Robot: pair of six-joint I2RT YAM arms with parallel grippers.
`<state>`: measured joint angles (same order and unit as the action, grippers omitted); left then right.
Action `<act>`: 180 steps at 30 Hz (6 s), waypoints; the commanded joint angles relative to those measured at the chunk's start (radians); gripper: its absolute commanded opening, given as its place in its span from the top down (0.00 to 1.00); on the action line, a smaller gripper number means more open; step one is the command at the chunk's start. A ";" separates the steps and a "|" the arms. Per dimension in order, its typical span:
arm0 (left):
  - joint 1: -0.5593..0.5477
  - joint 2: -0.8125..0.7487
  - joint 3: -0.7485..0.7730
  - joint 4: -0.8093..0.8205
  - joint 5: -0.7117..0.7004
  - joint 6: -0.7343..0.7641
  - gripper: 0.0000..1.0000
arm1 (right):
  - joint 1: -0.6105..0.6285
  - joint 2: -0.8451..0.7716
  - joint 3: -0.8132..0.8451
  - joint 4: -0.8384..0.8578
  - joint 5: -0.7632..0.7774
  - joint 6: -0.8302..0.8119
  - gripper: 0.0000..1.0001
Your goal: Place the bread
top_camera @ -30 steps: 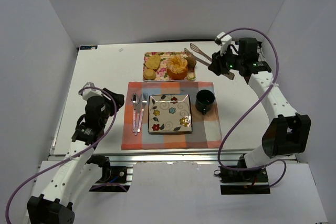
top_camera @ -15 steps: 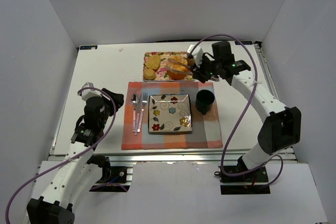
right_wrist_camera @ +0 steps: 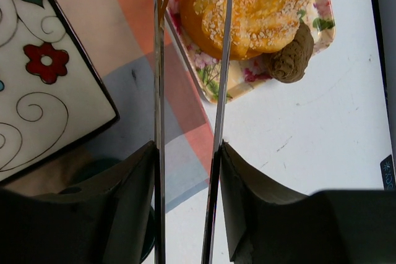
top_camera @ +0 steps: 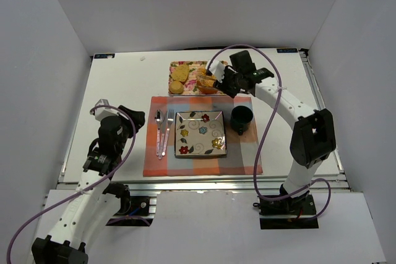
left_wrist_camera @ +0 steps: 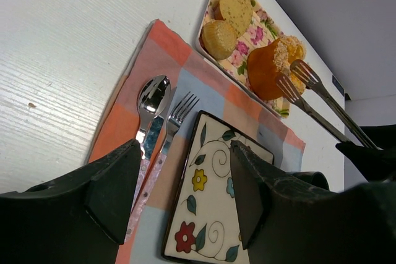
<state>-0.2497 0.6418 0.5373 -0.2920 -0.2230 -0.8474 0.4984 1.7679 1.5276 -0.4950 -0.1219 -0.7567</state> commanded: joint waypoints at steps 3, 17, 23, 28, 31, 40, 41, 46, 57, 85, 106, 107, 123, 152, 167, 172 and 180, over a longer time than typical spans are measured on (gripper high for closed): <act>0.006 -0.016 -0.017 -0.006 -0.012 -0.004 0.31 | 0.011 0.014 0.054 0.001 0.071 -0.006 0.50; 0.006 -0.005 -0.020 0.007 -0.010 -0.001 0.31 | 0.015 0.005 0.031 0.047 0.117 0.011 0.50; 0.006 -0.002 -0.017 0.005 -0.009 0.001 0.31 | 0.022 0.007 0.025 0.050 0.134 0.020 0.47; 0.004 -0.005 -0.016 0.004 -0.012 -0.001 0.31 | 0.023 0.001 0.016 0.068 0.159 0.026 0.47; 0.006 -0.007 -0.017 0.004 -0.010 -0.001 0.31 | 0.025 -0.005 0.014 0.076 0.163 0.028 0.47; 0.006 -0.004 -0.013 0.005 -0.009 -0.001 0.31 | 0.025 -0.038 -0.004 0.104 0.166 0.039 0.48; 0.006 -0.004 -0.013 0.004 -0.009 -0.001 0.31 | 0.025 -0.038 -0.006 0.105 0.165 0.040 0.48; 0.006 0.002 -0.013 0.013 -0.004 -0.002 0.31 | 0.025 -0.016 -0.009 0.088 0.160 0.042 0.49; 0.004 -0.030 -0.013 -0.022 -0.024 -0.001 0.31 | 0.032 0.047 0.031 0.050 0.139 0.077 0.78; 0.006 -0.044 0.006 -0.045 -0.029 0.001 0.31 | 0.029 -0.275 -0.090 0.092 -0.090 0.106 1.00; 0.006 -0.024 0.010 -0.036 -0.010 0.004 0.31 | 0.078 -0.668 -0.498 -0.016 -0.223 0.108 1.00; 0.006 -0.027 0.010 -0.036 -0.012 0.004 0.31 | 0.080 -0.667 -0.507 -0.017 -0.223 0.103 1.00; 0.006 -0.033 0.000 -0.032 -0.015 -0.001 0.31 | 0.100 -0.680 -0.538 -0.142 -0.311 0.028 0.55; 0.006 -0.033 -0.013 -0.013 -0.007 0.005 0.31 | -0.441 -0.526 -0.435 0.200 -0.092 0.614 1.00; 0.006 -0.002 -0.002 -0.012 -0.004 0.013 0.31 | -0.718 -0.254 -0.607 0.429 0.001 0.712 1.00; 0.004 0.021 0.004 -0.001 -0.003 0.014 0.31 | -0.718 -0.202 -0.653 0.475 -0.013 0.680 0.85; 0.004 0.053 0.012 0.013 0.004 0.022 0.31 | -0.722 -0.120 -0.687 0.452 -0.076 0.577 0.46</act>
<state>-0.2497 0.6884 0.5301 -0.3046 -0.2276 -0.8383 -0.2176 1.6463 0.8490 -0.0578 -0.1646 -0.1284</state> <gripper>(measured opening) 0.691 0.528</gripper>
